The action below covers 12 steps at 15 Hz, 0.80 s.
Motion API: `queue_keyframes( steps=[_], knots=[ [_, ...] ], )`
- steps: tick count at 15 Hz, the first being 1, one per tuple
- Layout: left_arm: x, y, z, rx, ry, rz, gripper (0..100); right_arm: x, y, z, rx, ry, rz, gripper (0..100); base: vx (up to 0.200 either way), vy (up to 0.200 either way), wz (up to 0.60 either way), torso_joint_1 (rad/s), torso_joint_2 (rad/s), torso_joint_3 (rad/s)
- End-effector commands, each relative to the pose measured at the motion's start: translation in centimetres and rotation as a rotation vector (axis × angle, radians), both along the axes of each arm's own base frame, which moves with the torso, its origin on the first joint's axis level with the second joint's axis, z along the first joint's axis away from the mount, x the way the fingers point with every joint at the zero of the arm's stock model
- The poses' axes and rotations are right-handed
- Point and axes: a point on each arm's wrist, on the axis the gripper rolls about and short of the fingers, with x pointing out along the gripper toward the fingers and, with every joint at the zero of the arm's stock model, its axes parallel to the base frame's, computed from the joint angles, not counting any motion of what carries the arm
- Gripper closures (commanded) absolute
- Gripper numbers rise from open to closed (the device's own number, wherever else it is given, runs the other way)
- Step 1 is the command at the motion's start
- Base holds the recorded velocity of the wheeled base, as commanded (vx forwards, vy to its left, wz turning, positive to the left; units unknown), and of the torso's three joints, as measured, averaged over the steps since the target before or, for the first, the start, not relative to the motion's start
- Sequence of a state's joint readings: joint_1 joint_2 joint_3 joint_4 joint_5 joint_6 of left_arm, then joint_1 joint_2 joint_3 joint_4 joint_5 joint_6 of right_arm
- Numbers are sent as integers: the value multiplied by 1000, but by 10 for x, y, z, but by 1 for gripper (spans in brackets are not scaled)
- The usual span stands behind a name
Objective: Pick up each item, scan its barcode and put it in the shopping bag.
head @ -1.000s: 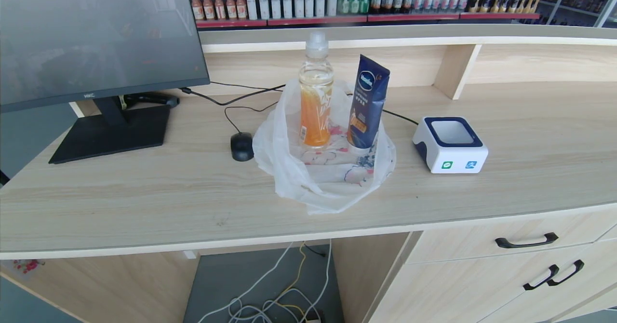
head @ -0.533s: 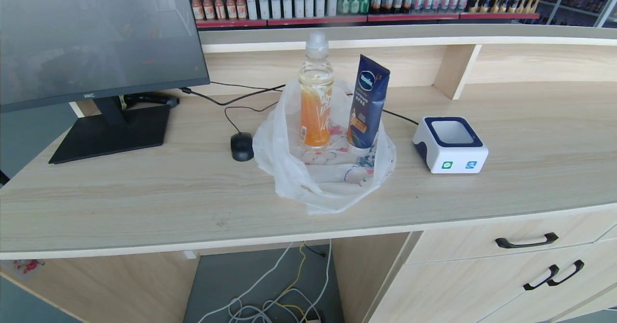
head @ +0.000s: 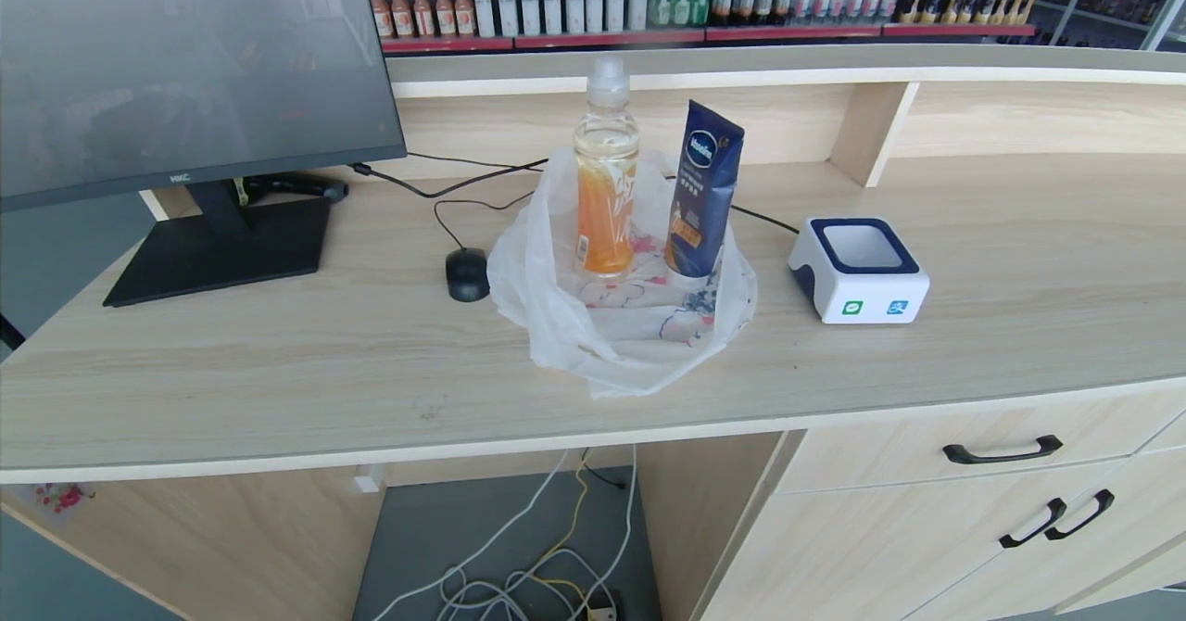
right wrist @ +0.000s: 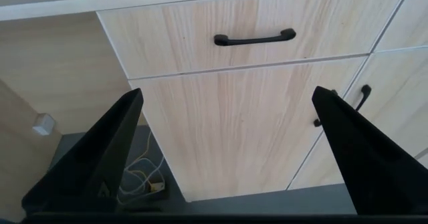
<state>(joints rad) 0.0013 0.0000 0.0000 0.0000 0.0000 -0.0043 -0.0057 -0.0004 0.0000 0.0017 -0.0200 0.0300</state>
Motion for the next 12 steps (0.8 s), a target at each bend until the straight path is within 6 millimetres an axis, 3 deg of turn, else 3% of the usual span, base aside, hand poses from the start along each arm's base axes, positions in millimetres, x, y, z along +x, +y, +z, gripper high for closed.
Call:
queue_keyframes(
  steps=[1,3,12],
  knots=[
    [0,0,0,0,0,0,0,0,0,0,-1,2,0,0,0,0,0,0,0,0],
    [0,0,0,-2,0,0,0,0,0,0,-1,2,0,0,0,0,0,0,0,0],
    [0,0,0,-2,0,0,0,0,0,0,2,2,0,0,0,-200,0,6,2,2]
  ],
)
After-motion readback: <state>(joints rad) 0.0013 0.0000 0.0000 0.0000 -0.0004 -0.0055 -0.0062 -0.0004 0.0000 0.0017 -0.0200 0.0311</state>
